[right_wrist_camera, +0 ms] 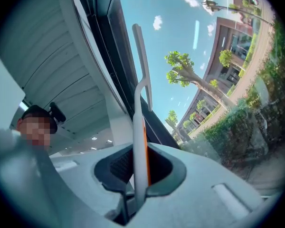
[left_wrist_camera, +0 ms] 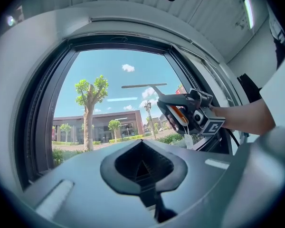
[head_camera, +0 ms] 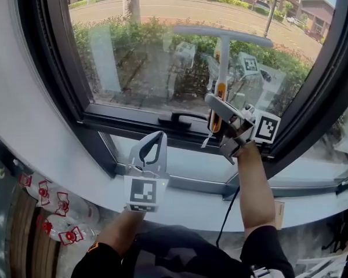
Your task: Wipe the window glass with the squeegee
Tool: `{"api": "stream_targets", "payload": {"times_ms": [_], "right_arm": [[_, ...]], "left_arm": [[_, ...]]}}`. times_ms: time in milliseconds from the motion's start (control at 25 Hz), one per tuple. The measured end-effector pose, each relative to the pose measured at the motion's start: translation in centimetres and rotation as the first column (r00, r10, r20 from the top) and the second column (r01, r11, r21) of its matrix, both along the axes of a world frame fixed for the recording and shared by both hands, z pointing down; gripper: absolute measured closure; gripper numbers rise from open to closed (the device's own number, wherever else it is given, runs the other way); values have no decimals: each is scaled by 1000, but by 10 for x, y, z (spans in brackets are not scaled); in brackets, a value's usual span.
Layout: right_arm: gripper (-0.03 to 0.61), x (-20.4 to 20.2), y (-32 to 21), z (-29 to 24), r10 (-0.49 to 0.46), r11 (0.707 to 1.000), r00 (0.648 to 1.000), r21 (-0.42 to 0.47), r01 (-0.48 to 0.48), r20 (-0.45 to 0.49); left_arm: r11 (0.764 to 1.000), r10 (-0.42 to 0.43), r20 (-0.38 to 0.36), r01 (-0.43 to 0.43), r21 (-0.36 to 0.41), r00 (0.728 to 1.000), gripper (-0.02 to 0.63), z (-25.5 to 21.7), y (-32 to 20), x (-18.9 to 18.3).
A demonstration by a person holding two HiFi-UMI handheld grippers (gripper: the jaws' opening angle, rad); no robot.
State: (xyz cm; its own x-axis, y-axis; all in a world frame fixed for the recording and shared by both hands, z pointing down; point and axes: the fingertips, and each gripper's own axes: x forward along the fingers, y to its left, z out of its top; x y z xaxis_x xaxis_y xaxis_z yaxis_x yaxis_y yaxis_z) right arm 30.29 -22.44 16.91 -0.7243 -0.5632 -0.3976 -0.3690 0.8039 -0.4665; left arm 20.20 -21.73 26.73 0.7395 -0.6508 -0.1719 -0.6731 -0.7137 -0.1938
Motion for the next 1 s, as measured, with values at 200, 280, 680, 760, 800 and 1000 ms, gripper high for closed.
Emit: {"api": "stream_targets", "payload": {"times_ms": [200,280,680,760,800,1000], "right_arm": [[549,5,12,37,1,999,1000,-48,0,22],[549,8,17,52,5,998,999,-68,-3,34],[549,19,35,117,27,985,996,-170,-12,87],[549,21,38,127,34,983,995,-185,-17,89],[549,21,39,130,37,981,996,-191,-20,84],[551,14,45,132,57,983,998,-177,-54,14]], "left_arm": [[1000,13,20,-12,-18,1000,603,14,2,11],[999,20,29,-19,-26,999,603,19,4,14],[998,43,72,-40,-53,996,603,39,6,26],[998,48,72,-44,-55,996,603,42,7,27],[997,50,73,-46,-57,996,603,43,8,28],[997,56,69,-52,-61,996,603,47,7,29]]}}
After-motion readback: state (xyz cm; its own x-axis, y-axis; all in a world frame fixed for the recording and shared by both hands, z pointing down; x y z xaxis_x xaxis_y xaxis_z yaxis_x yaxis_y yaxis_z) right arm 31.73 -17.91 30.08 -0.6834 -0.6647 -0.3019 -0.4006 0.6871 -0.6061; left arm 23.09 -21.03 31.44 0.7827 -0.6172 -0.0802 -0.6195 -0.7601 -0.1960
